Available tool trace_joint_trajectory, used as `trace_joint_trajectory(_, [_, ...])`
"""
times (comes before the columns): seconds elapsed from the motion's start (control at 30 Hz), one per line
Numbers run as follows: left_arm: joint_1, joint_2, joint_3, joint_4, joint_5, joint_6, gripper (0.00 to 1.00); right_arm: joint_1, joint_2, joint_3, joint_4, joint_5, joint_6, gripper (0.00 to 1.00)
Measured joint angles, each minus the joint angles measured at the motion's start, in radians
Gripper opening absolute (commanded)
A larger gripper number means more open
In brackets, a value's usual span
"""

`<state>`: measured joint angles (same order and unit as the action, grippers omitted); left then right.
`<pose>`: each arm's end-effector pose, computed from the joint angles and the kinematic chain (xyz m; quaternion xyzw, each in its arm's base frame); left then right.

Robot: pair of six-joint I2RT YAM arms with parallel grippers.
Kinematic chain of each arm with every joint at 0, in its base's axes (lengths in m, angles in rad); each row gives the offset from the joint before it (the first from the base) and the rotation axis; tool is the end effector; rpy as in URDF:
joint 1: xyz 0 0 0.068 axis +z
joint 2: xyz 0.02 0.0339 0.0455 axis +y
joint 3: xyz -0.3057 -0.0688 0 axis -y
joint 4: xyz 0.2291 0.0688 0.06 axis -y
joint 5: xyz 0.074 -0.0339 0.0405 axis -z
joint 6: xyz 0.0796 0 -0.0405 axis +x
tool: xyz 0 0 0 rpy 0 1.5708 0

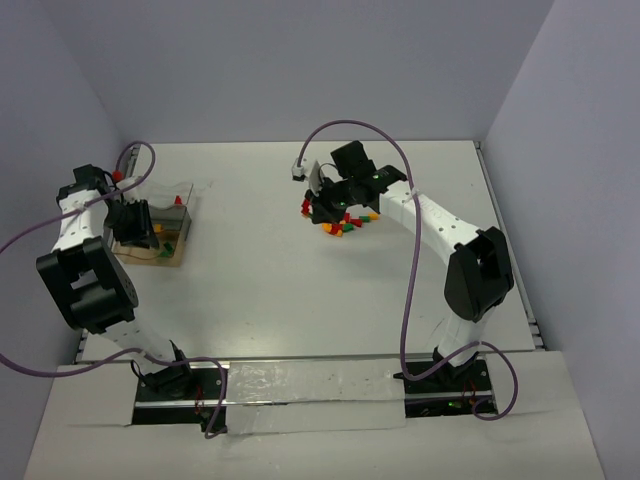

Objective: Sort the legos into containers by color

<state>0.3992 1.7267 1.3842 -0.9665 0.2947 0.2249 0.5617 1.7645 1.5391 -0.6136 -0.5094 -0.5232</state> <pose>0.3244 0.1117 0.2500 -0.0663 0.9786 -0.0989 0.1676 0.3276 0.2520 0.3140 -0.5437 0.7274 0.2419 0.3417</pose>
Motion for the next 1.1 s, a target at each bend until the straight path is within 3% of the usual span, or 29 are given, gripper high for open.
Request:
trace_joint_trajectory(0.1, [0.000,0.006,0.000,0.002,0.001,-0.004,0.50,-0.002,0.000,0.000,0.000,-0.017,-0.002,0.00])
trace_joint_trajectory(0.23, [0.000,0.007,0.000,0.002,0.052,-0.002,0.50,-0.007,0.000,0.000,0.000,-0.054,-0.004,0.00])
trace_joint_trajectory(0.4, [0.002,-0.027,-0.011,0.046,0.331,-0.015,0.49,-0.022,0.000,0.002,-0.001,-0.152,-0.005,0.00])
trace_joint_trajectory(0.53, [-0.036,-0.151,-0.094,0.262,0.598,-0.143,0.47,-0.038,0.005,0.036,-0.001,-0.253,0.003,0.00])
trace_joint_trajectory(0.67, [-0.182,-0.233,-0.202,0.646,0.740,-0.371,0.47,-0.043,0.022,0.094,-0.002,-0.334,0.004,0.00])
trace_joint_trajectory(0.83, [-0.361,-0.180,-0.201,0.916,0.770,-0.582,0.46,-0.040,0.059,0.170,-0.019,-0.363,0.005,0.00])
trace_joint_trajectory(1.1, [-0.454,-0.075,-0.039,0.913,0.711,-0.718,0.46,-0.006,0.071,0.183,-0.070,-0.234,-0.013,0.00])
